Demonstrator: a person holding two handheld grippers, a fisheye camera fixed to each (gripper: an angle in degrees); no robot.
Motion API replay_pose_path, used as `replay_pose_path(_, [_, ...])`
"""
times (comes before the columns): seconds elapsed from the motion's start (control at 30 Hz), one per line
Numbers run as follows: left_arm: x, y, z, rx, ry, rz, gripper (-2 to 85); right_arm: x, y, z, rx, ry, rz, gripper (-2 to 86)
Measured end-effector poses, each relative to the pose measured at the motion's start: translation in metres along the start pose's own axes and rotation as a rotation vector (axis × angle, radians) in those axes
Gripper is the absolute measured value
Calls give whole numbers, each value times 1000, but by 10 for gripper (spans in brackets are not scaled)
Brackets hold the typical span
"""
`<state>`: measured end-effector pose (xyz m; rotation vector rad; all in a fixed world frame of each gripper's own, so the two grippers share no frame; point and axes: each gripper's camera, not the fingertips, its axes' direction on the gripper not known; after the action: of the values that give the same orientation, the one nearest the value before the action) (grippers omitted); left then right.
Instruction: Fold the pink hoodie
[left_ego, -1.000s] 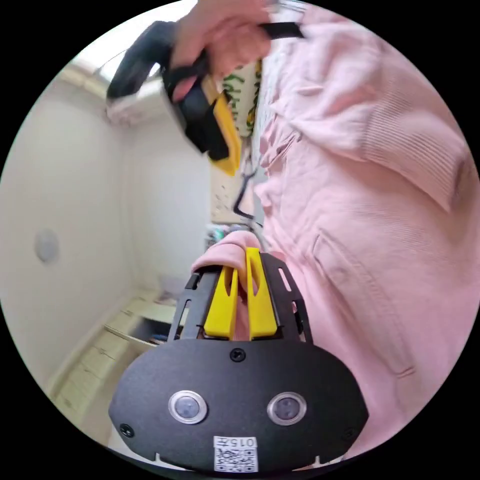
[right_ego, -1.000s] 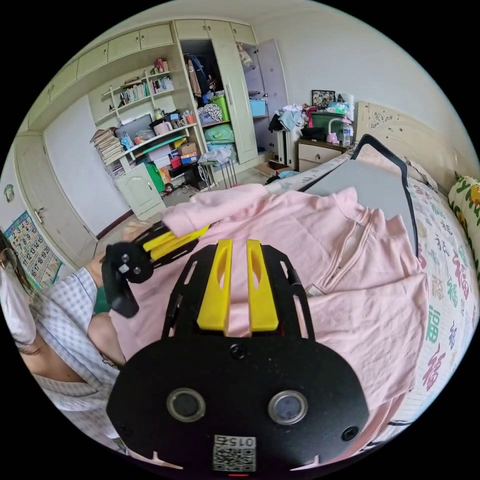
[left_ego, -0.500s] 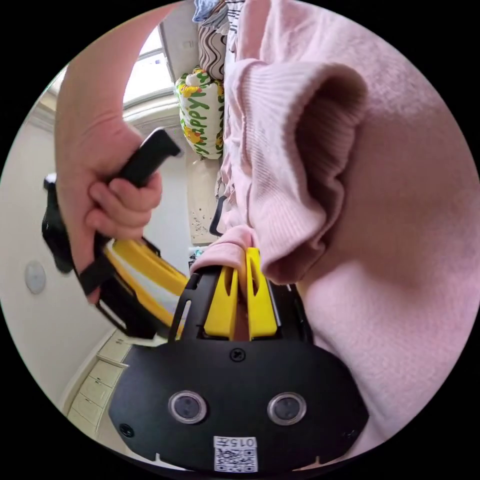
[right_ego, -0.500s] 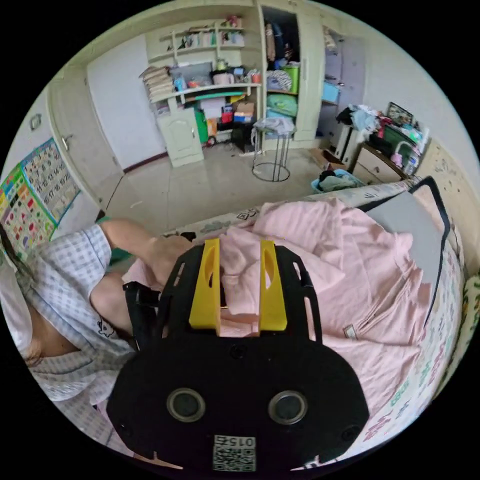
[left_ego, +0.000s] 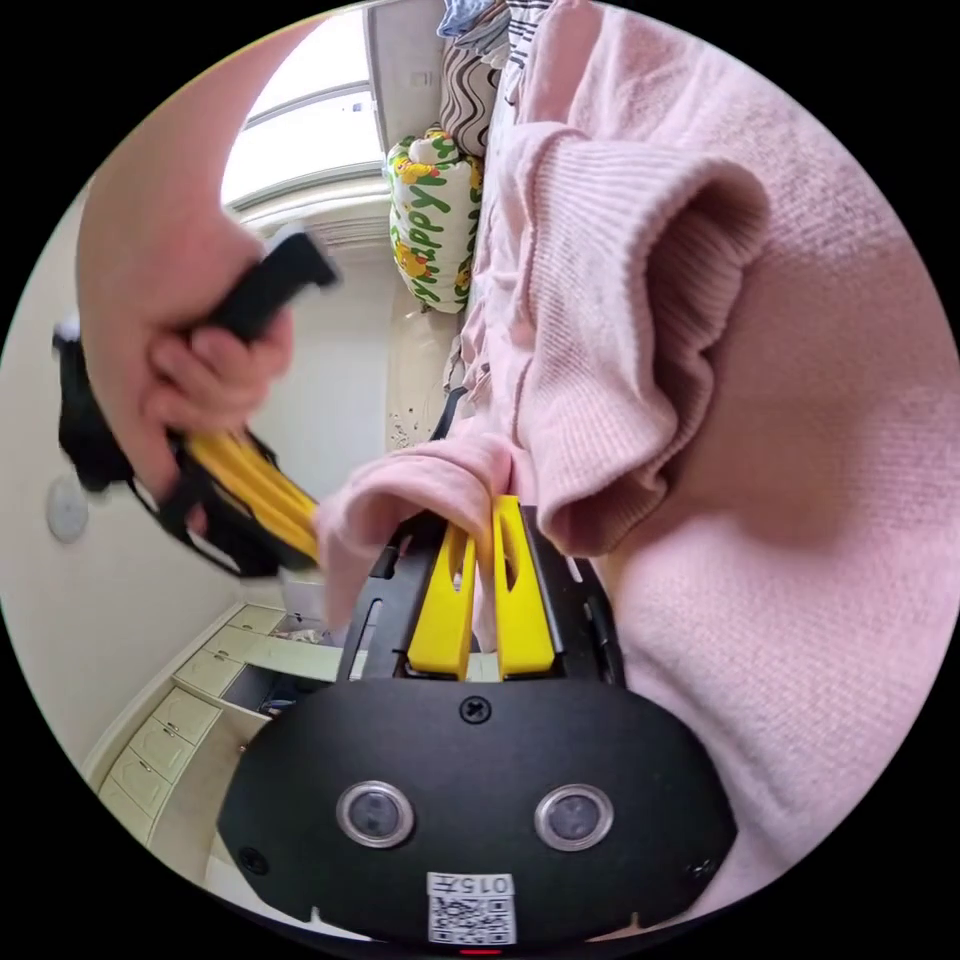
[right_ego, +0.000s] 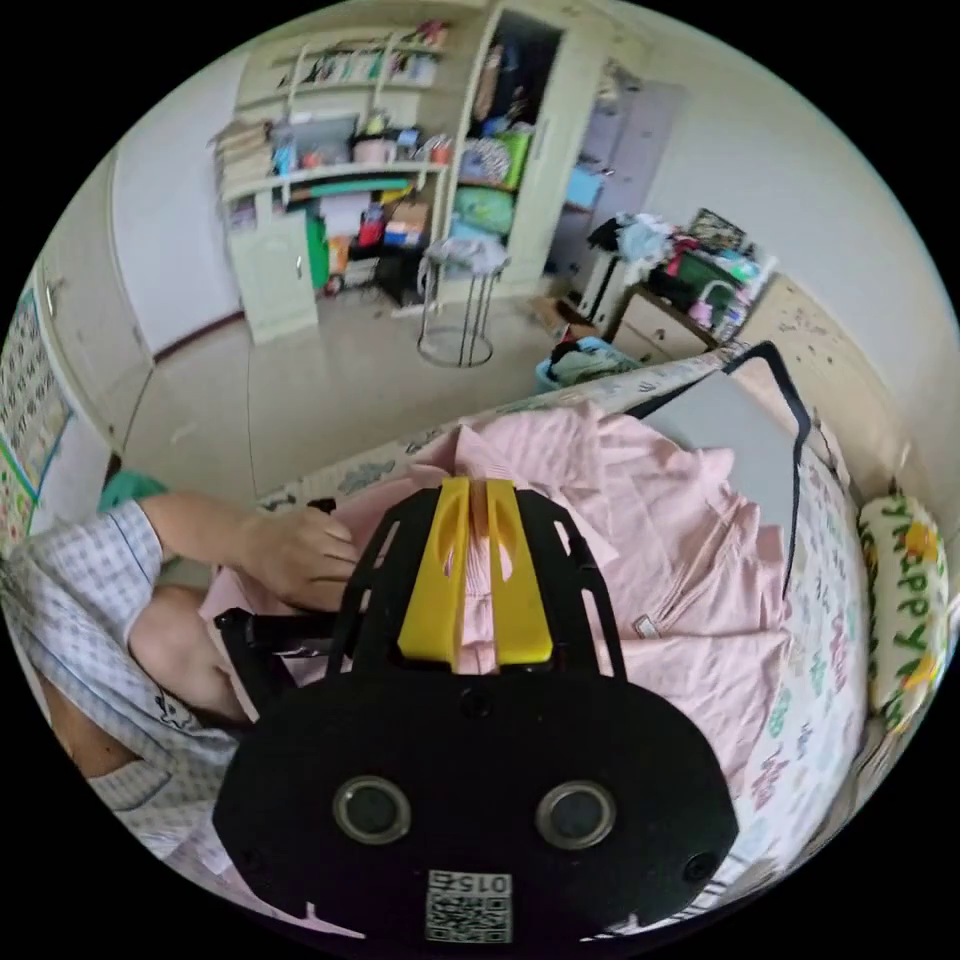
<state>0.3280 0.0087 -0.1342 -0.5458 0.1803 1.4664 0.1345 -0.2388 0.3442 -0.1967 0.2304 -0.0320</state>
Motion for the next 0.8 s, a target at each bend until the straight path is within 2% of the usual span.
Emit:
replay_pose_path(0.07, [0,8,-1,3,-35,-37,19,33,50,-55,148,18,171,35])
replay_pose_path(0.17, [0,20,-4,33,-103,-80,17,62,126,-84,179,20,366,33])
replay_pose_path(0.33, [-3,40,-7,82,-114,-93,13,80,218,-95,208,5,572,27])
replay_pose_path(0.5, [-20,66,7,51,-76,-159,17,90,250,-115,244,49,619,25])
replay_pose_path(0.8, [-87,143,70,-24,204,-415,72,109,262,-133,248,94,634,31])
